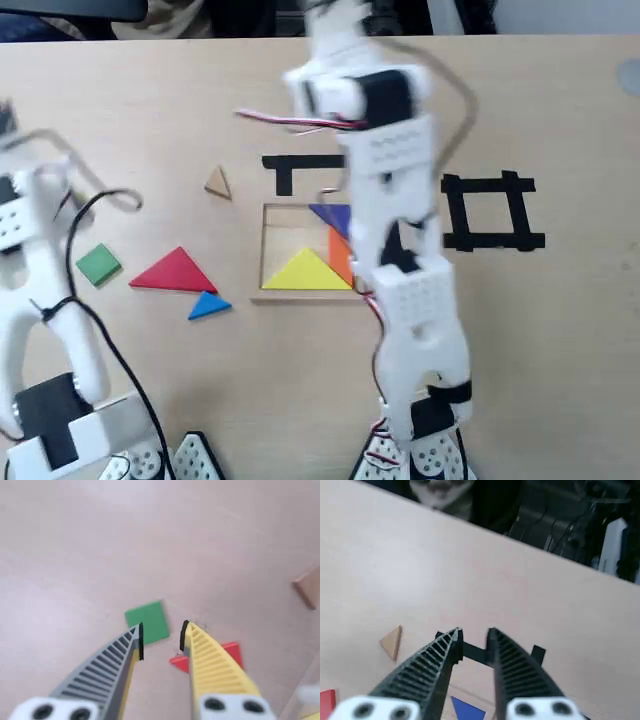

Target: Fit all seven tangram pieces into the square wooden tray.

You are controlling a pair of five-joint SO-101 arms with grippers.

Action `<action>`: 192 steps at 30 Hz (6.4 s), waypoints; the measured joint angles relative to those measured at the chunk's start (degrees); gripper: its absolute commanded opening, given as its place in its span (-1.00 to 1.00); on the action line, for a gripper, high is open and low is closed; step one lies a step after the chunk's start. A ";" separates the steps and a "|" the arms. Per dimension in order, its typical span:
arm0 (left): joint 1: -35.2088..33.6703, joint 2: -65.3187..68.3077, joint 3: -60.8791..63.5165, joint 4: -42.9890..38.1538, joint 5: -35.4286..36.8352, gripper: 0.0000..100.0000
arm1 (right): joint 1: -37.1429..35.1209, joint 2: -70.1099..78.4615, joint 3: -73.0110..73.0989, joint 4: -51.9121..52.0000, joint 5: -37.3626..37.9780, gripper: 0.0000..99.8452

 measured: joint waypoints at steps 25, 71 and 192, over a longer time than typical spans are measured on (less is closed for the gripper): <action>19.69 72.97 -80.00 10.02 13.01 -0.94 | 5.45 -23.38 61.01 -4.48 -0.44 -0.98; 26.90 88.26 -97.76 26.37 14.15 -0.94 | 6.95 -23.38 71.74 -13.36 1.14 -0.98; -37.36 -0.97 40.70 -9.05 -13.54 -0.94 | -27.34 38.68 2.90 -5.98 -42.20 -0.52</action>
